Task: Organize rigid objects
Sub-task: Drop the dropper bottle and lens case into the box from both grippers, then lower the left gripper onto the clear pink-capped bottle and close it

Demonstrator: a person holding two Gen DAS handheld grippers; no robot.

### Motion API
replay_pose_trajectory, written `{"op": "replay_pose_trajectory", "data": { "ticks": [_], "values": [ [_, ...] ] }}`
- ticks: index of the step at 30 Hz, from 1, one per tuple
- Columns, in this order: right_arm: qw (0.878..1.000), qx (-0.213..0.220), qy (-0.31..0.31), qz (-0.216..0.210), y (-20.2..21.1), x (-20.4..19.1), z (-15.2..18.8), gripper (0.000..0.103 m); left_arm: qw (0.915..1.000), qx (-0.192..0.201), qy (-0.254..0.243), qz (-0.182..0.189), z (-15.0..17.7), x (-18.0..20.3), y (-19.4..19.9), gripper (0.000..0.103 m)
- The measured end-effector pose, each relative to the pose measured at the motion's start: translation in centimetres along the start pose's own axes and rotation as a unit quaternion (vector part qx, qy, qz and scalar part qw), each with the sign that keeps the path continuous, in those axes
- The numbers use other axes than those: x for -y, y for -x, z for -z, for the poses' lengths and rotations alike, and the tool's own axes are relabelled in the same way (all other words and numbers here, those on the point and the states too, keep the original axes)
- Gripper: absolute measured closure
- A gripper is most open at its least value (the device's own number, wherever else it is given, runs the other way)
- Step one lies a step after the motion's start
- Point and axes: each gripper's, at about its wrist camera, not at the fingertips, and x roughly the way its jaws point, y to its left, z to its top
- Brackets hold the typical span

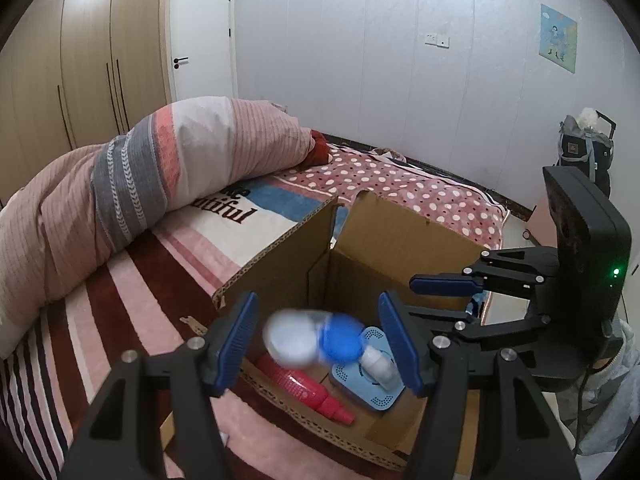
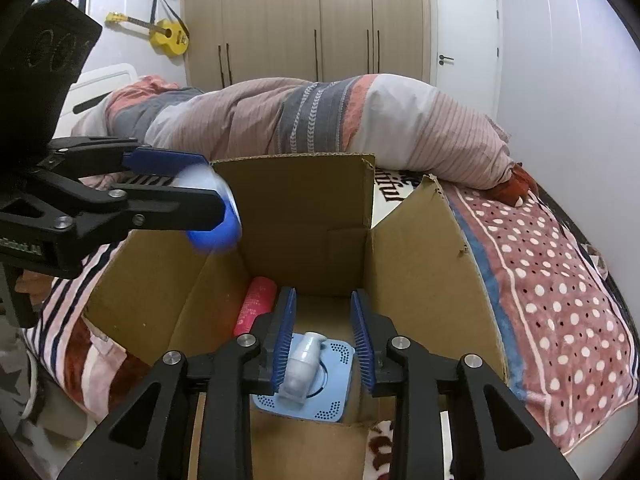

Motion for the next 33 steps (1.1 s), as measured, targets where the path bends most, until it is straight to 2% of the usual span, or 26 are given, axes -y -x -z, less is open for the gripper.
{"op": "replay_pose_trajectory", "data": {
  "ticks": [2, 7, 9, 10, 17, 23, 25, 26, 28, 33],
  "values": [
    [1.0, -0.002, -0.001, -0.004, 0.0, 0.1, 0.0, 0.078, 1.0, 0.003, 0.003, -0.002, 0.1, -0.1, 0.1, 0.036],
    [1.0, -0.001, 0.0, -0.005, 0.2, -0.1, -0.1, 0.078, 0.9998, 0.017, 0.011, -0.005, 0.2, -0.8, 1.5, 0.035],
    [1.0, -0.002, 0.001, -0.005, 0.3, -0.4, -0.3, 0.078, 0.9995, 0.025, 0.016, -0.009, 0.4, -1.1, 2.5, 0.03],
    [1.0, -0.001, 0.002, -0.005, 0.3, -0.5, -0.3, 0.078, 0.9993, 0.029, 0.018, -0.014, 0.5, -1.4, 3.0, 0.027],
    [1.0, 0.019, 0.009, -0.015, 1.9, -2.5, -1.7, 0.078, 0.9962, 0.051, 0.042, -0.057, 2.6, -4.5, 7.7, 0.027],
    [0.996, 0.051, 0.038, -0.06, 3.9, -7.3, -3.1, 0.077, 0.9904, 0.055, 0.074, -0.103, 7.2, -8.0, 11.6, 0.024],
    [0.994, 0.055, 0.052, -0.078, 4.3, -9.2, -3.2, 0.077, 0.9877, 0.053, 0.087, -0.119, 9.2, -9.2, 12.6, 0.016],
    [0.993, 0.055, 0.061, -0.088, 4.4, -10.4, -3.3, 0.076, 0.9865, 0.051, 0.092, -0.126, 10.0, -9.7, 12.9, 0.016],
    [0.989, 0.051, 0.077, -0.113, 4.4, -12.7, -3.3, 0.071, 0.9839, 0.044, 0.108, -0.136, 12.2, -10.9, 13.4, 0.016],
    [0.979, 0.022, 0.118, -0.162, 2.8, -18.4, -2.3, 0.071, 0.9789, 0.03, 0.145, -0.141, 17.0, -12.7, 13.7, 0.016]
  ]
}}
